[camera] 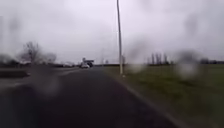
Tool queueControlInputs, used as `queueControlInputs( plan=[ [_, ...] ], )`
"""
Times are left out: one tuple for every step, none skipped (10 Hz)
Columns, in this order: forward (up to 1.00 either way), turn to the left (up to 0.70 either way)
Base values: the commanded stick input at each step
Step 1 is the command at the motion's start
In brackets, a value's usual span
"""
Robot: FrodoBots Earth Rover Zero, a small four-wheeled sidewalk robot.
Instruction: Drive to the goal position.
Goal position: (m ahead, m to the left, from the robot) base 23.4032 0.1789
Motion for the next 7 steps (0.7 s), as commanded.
queueControlInputs(
  plan=[
    [1.00, 0.00],
    [1.00, 0.00],
    [1.00, 0.00],
    [1.00, 0.11],
    [1.00, 0.30],
    [1.00, 0.00],
    [1.00, 0.00]
  ],
)
